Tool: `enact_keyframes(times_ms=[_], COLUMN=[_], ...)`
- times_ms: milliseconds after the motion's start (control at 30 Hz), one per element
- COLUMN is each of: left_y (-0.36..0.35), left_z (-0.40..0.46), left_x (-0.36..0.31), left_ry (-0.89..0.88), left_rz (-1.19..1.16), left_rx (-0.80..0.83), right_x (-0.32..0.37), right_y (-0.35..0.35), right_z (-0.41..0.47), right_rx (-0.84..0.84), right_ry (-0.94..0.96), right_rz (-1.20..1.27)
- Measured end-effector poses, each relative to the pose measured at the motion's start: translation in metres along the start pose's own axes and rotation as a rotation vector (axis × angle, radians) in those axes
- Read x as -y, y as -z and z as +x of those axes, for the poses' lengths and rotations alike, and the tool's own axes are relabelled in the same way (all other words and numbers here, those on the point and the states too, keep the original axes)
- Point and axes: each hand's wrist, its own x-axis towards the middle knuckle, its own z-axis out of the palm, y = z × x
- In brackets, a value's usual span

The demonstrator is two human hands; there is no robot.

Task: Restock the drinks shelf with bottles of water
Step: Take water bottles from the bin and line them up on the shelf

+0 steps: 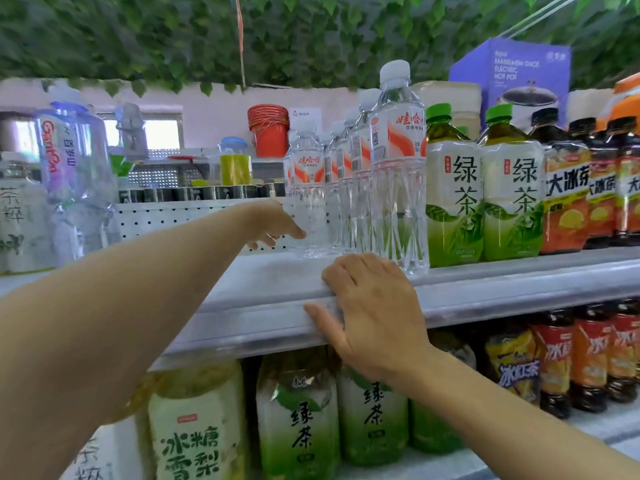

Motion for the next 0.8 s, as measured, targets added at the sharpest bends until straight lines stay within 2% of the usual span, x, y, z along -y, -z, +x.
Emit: enact_keyframes(times_ms=[133, 267, 400, 500, 600, 800], left_y=[0.001, 0.006, 0.022, 0.038, 0.052, 0.069], left_z=[-0.039, -0.081, -0.126, -0.158, -0.2, -0.291], left_x=[0.015, 0.027, 0.046, 0.072, 0.108, 0.214], left_ry=[-0.014, -0.094, -0.179, -0.209, -0.228, -0.123], left_rz=[0.04, -0.08, -0.134, -0.157, -0.122, -0.057], left_rx=[-0.064, -0.124, -0.28, -0.445, -0.552, -0.546], right_x=[0.002, 0.008, 0.033, 0.069, 0.116, 0.229], right_y=[0.003, 0.007, 0.014, 0.018, 0.019, 0.004], right_z=[-0.001, 0.001, -0.001, -0.006, -0.017, -0.045], right_rx=[0.036, 0.129, 0.146, 0.11, 0.163, 0.25], right_ry=[-0.005, -0.042, -0.12, -0.087, -0.044, 0.044], right_rz=[0.001, 0.006, 0.069, 0.156, 0.233, 0.337])
